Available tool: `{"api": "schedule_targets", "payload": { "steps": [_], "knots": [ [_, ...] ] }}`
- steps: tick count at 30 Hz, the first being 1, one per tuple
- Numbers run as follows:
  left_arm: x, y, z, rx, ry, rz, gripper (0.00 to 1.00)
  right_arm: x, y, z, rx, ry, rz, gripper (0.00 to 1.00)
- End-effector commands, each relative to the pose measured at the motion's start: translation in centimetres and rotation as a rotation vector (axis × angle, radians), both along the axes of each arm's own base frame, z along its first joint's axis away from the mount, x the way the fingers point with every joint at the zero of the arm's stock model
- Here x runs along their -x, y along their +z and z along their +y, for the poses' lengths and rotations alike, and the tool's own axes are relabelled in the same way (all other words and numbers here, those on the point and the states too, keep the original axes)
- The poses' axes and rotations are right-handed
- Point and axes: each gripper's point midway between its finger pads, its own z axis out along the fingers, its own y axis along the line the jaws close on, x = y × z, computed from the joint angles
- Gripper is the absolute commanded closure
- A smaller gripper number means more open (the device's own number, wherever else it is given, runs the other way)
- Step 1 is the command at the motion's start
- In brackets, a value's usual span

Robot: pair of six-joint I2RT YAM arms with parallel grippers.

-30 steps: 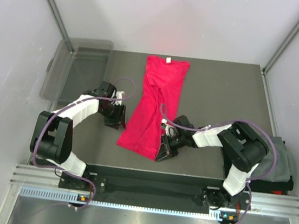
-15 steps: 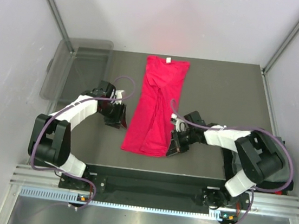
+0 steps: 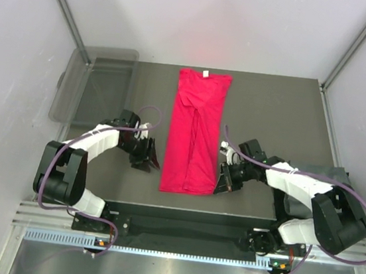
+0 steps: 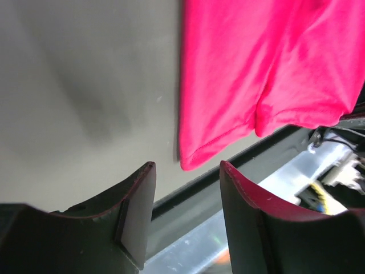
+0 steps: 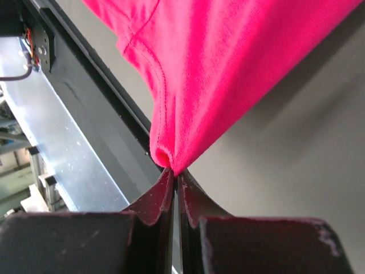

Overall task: Fold and stack the t-shirts
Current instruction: Fold the tshirt

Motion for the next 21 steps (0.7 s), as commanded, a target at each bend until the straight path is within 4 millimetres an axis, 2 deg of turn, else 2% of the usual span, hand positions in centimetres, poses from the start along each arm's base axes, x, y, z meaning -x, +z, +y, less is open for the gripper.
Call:
{"api": "schedule_targets", "payload": {
  "steps": [1,7,12,17,20,21],
  "knots": [
    [1.3,0.1,-0.9,0.069,0.059,0.064,0.46,-0.3,0.8,0.5,-0.049,-0.018,-0.010,1.00],
    [3.5,-2.0,-1.2,0.079,0.112,0.160,0.48,-0.8,0.3,0.8,-0.040,-0.016,-0.002,1.00],
    [3.2,-2.5,-3.2,0.083,0.051,0.131,0.57,-1.4,0.2,1.0,-0.040,-0.019,-0.004,1.00],
    [2.7,-3.1,-4.7,0.080,0.000,0.142,0.58,-1.4,0.5,1.1,-0.046,-0.018,-0.013,1.00],
    [2.8,-3.4,-4.9,0.076,-0.009,0.160,0.67,-1.6,0.6,1.0,-0.046,-0.027,-0.018,1.00],
    [3.1,-3.4,-4.9,0.072,-0.011,0.169,0.80,-1.6,0.6,1.0,-0.046,-0.027,-0.019,1.00]
  ]
}}
